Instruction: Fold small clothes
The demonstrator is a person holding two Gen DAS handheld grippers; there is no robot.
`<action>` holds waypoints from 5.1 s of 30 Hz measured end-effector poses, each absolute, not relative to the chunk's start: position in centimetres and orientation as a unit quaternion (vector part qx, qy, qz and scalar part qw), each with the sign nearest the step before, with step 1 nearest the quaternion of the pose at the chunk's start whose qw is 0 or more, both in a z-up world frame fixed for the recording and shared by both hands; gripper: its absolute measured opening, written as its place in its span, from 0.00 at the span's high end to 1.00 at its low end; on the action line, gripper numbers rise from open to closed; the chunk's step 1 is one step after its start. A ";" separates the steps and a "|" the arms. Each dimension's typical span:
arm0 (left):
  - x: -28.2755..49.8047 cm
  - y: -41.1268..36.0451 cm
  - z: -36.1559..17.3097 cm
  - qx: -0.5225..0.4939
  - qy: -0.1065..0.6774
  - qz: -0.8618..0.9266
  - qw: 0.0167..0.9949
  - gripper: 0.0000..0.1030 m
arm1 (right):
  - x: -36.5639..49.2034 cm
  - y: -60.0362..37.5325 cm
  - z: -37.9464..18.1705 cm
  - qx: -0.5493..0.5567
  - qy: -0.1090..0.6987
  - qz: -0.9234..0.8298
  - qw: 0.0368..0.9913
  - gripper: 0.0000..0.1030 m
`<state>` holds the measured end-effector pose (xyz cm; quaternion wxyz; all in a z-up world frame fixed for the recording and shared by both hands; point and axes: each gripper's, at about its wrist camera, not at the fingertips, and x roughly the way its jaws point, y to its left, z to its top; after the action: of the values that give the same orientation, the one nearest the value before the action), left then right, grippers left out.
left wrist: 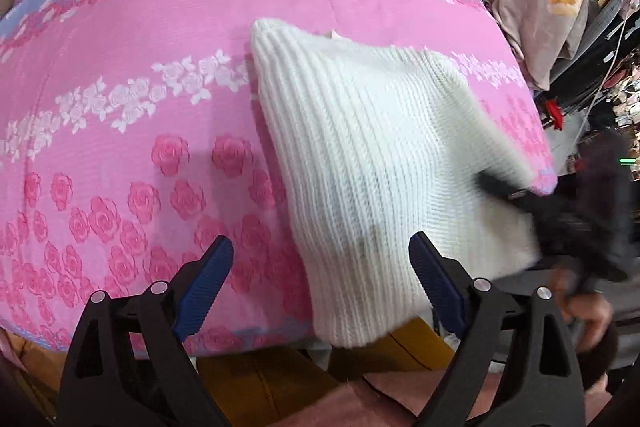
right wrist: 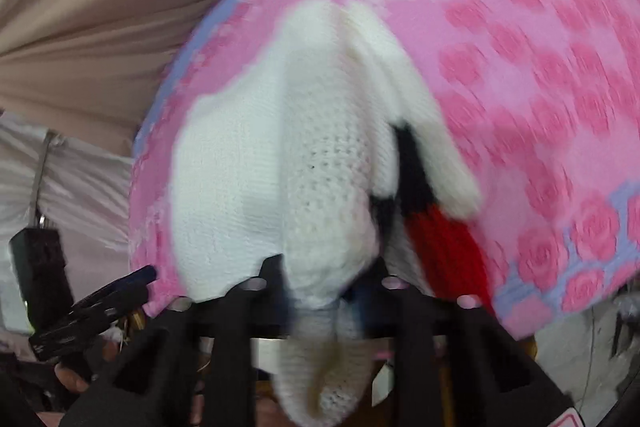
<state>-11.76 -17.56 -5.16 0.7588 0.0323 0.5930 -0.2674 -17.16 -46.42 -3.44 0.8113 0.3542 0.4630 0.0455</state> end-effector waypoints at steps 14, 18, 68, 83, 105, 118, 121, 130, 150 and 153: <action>-10.5 -16.8 -7.8 0.058 0.596 -0.191 0.778 0.15 | -19.6 -51.0 -1.6 0.279 0.471 -0.102 0.831 0.62; -10.2 -15.3 -7.3 0.046 0.592 -0.169 0.787 0.16 | -16.5 -46.7 2.6 0.216 0.466 -0.006 0.858 0.66; -9.5 -22.3 -8.5 0.113 0.574 -0.185 0.790 0.12 | -15.1 -52.1 -3.8 0.291 0.504 -0.057 0.811 0.78; -9.5 -22.6 -8.4 0.124 0.570 -0.182 0.791 0.11 | -4.9 -48.7 -3.1 0.195 0.524 -0.014 0.829 0.80; -11.6 -21.2 -10.6 0.088 0.647 -0.217 0.725 0.13 | -21.4 -50.7 -5.5 0.330 0.505 -0.040 0.796 0.89; -10.0 -21.0 -5.9 0.039 0.589 -0.234 0.773 0.12 | -21.0 -51.2 -1.6 0.251 0.483 -0.087 0.834 0.62; -7.6 -22.3 -5.2 0.039 0.573 -0.217 0.789 0.12 | -17.7 -50.5 0.6 0.225 0.462 -0.053 0.856 0.76; -5.6 -24.3 -9.1 0.079 0.601 -0.181 0.775 0.11 | -11.0 -48.9 -3.9 0.151 0.536 -0.068 0.828 0.75; -8.4 -22.8 -10.1 -0.050 0.646 -0.218 0.730 0.09 | -16.1 -53.3 -6.6 0.294 0.545 -0.083 0.781 0.38; -8.2 -21.7 -12.4 -0.103 0.664 -0.210 0.711 0.06 | -16.0 -53.5 -8.7 0.332 0.548 -0.056 0.766 0.30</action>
<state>-8.19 -21.71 -12.43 0.7108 -0.1026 0.6635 -0.2097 -15.98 -53.45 -8.74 0.7663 0.3316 0.5475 -0.0556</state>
